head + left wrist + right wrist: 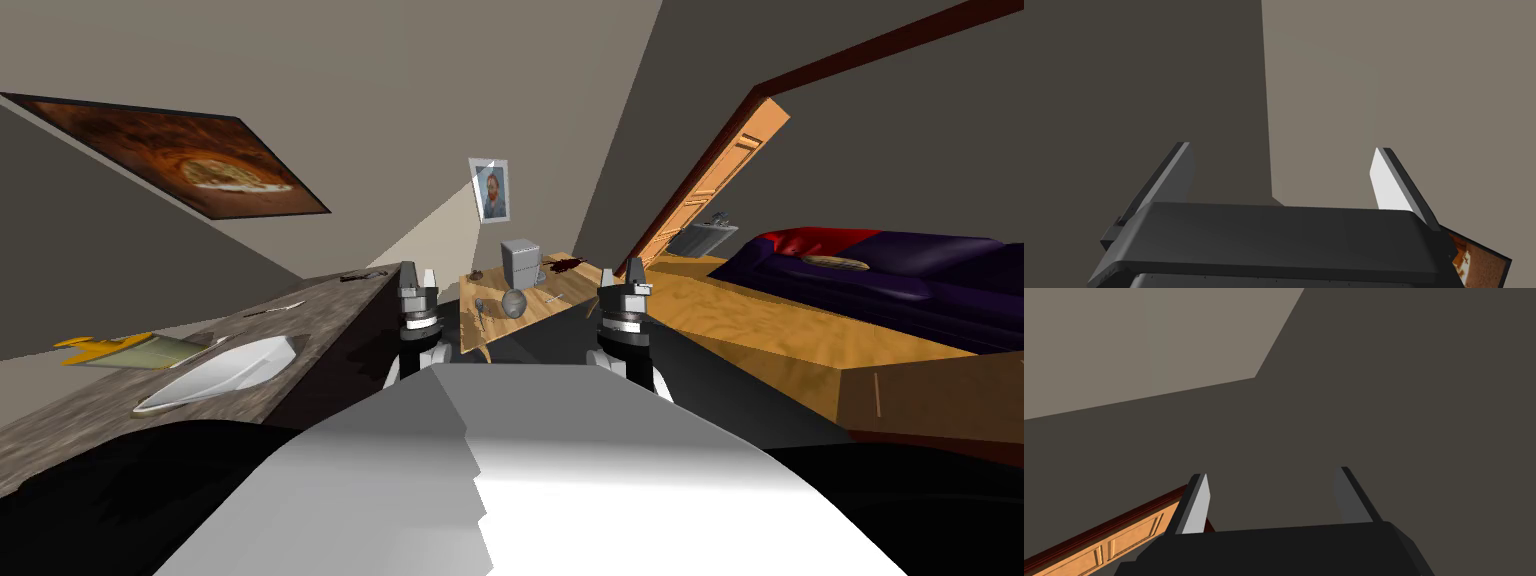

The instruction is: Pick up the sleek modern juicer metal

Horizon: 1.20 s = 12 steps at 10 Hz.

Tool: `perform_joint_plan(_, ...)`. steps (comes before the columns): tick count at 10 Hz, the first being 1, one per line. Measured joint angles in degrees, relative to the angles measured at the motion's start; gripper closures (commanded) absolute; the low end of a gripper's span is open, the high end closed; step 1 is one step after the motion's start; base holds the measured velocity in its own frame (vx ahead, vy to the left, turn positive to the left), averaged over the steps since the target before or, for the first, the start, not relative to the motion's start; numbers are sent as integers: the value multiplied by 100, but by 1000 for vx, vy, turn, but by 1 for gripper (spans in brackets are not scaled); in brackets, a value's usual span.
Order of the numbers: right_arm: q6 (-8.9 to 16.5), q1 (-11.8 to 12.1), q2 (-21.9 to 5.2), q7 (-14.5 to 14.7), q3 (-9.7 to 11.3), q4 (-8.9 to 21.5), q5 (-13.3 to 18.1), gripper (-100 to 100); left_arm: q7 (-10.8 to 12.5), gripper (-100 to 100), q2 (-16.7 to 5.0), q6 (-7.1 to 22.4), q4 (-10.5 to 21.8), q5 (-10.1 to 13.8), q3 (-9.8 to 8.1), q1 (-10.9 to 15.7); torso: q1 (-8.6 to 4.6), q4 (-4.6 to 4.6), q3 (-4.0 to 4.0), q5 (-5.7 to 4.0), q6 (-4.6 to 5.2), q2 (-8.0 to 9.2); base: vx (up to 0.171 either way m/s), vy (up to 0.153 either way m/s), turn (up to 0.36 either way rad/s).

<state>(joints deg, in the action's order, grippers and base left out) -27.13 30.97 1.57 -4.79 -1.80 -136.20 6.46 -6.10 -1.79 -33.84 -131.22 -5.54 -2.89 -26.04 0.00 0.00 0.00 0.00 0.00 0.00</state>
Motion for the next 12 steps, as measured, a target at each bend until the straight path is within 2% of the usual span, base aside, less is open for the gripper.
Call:
perform_joint_plan(4, 0, -2, 1, 0, 1, 0, 0, 0, -44, -100, -434, 163, 164, -164, -2, -33, -27, 11, 28, -6, 0, 48, -132, -72, -9)
perform_joint_plan(6, 0, -2, 1, 0, 1, 0, 0, 0, -42, -100, -680, 352, 255, -292, -43, -74, -29, 12, 32, -6, 1, 55, -154, -93, -22)
perform_joint_plan(7, 0, -2, 1, 0, 1, 0, 0, 0, -61, -100, -774, 413, 438, -383, -48, -42, -37, 14, 35, -8, 1, 61, -153, -97, -12)
perform_joint_plan(12, 0, -1, 1, 0, 1, 0, 0, 0, -128, -100, -1120, 855, 866, -778, -78, -85, -29, 10, 26, -7, 0, 43, -114, -78, -20)
